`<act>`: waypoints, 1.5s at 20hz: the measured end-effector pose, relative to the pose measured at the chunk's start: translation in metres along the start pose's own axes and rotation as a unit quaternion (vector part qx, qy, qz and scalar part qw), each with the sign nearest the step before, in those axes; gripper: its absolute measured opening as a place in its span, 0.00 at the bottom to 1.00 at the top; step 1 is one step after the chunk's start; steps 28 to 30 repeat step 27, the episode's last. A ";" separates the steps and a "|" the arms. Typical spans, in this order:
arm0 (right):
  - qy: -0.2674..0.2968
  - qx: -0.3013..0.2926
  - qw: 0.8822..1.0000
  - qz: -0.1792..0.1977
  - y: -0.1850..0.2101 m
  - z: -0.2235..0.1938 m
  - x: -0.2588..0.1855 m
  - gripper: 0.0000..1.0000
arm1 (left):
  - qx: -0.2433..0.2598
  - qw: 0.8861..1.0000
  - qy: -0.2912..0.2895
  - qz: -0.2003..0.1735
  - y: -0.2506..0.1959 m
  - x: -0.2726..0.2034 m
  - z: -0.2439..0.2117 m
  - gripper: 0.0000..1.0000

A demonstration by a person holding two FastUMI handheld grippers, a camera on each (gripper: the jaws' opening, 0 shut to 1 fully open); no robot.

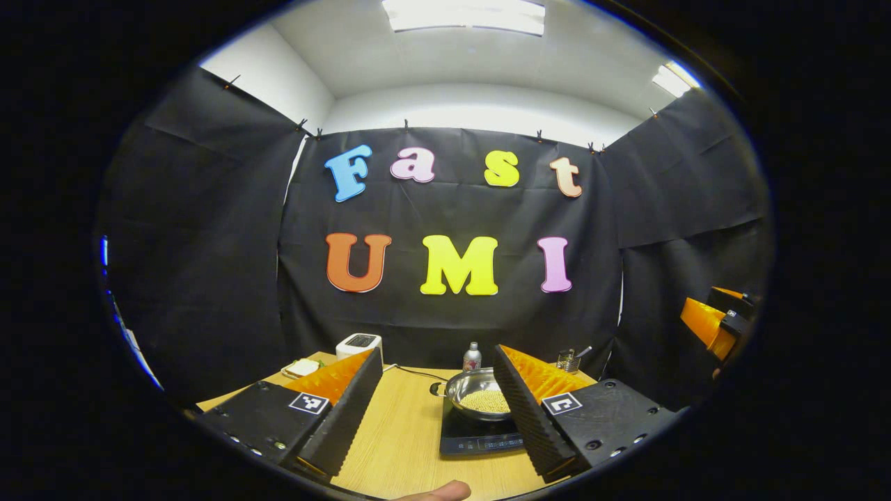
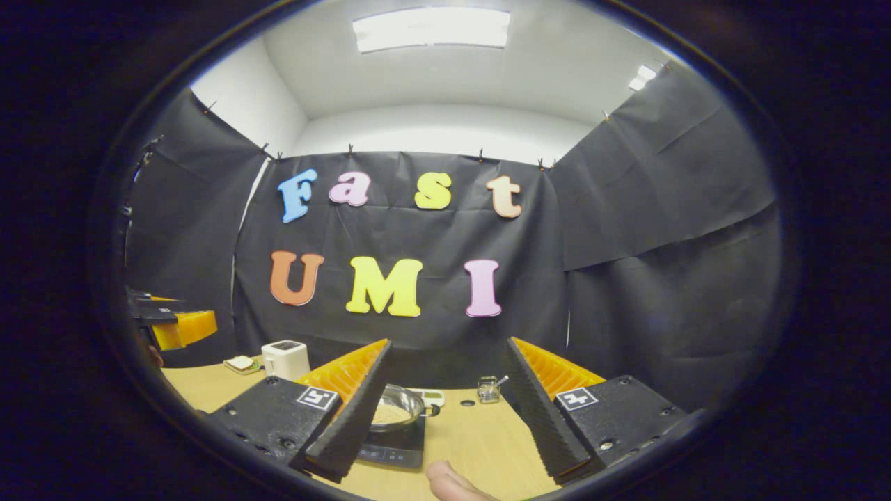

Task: First push the handle of the pot to place it horizontally, then grasp the pot with both hands and set it on the induction cooktop.

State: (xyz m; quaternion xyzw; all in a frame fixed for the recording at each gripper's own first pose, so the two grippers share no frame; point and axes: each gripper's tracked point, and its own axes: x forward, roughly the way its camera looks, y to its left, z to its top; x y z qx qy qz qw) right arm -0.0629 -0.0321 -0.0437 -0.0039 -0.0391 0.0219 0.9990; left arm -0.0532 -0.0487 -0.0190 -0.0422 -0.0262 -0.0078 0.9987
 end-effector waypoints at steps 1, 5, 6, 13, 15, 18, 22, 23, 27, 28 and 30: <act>0.003 -0.004 1.000 -0.002 -0.002 -0.002 0.000 0.98 | 0.004 1.000 0.002 -0.003 -0.002 0.000 -0.002 0.95; 0.017 -0.005 1.000 0.001 0.000 -0.011 0.003 0.99 | 0.013 1.000 0.014 -0.004 -0.002 0.002 -0.012 0.95; 0.022 -0.004 1.000 0.004 0.001 -0.014 0.003 0.98 | 0.014 1.000 0.018 -0.004 -0.003 0.004 -0.014 0.95; 0.030 -0.005 1.000 -0.004 -0.005 -0.018 0.006 0.98 | 0.015 0.999 0.036 -0.002 0.000 0.008 -0.026 0.95; 0.031 -0.003 1.000 -0.003 -0.004 -0.019 0.005 0.98 | 0.015 0.999 0.036 -0.003 0.000 0.007 -0.026 0.95; 0.031 -0.001 1.000 -0.001 -0.003 -0.018 0.003 0.98 | 0.018 0.999 0.033 -0.004 0.000 0.004 -0.024 0.95; 0.031 -0.002 0.999 0.009 0.001 -0.014 0.000 0.98 | 0.020 0.999 0.025 -0.003 -0.001 -0.001 -0.018 0.95; 0.028 -0.002 1.000 0.008 0.000 -0.011 -0.001 0.98 | 0.020 1.000 0.023 -0.003 0.000 -0.001 -0.016 0.95; 0.021 0.000 1.000 0.016 0.004 -0.004 -0.005 0.99 | 0.018 1.000 0.016 -0.005 -0.001 -0.004 -0.010 0.95; 0.021 0.000 1.000 0.016 0.004 -0.004 -0.005 0.99 | 0.018 1.000 0.016 -0.005 -0.001 -0.004 -0.010 0.95; 0.021 0.000 1.000 0.016 0.004 -0.004 -0.005 0.99 | 0.018 1.000 0.016 -0.005 -0.001 -0.004 -0.010 0.95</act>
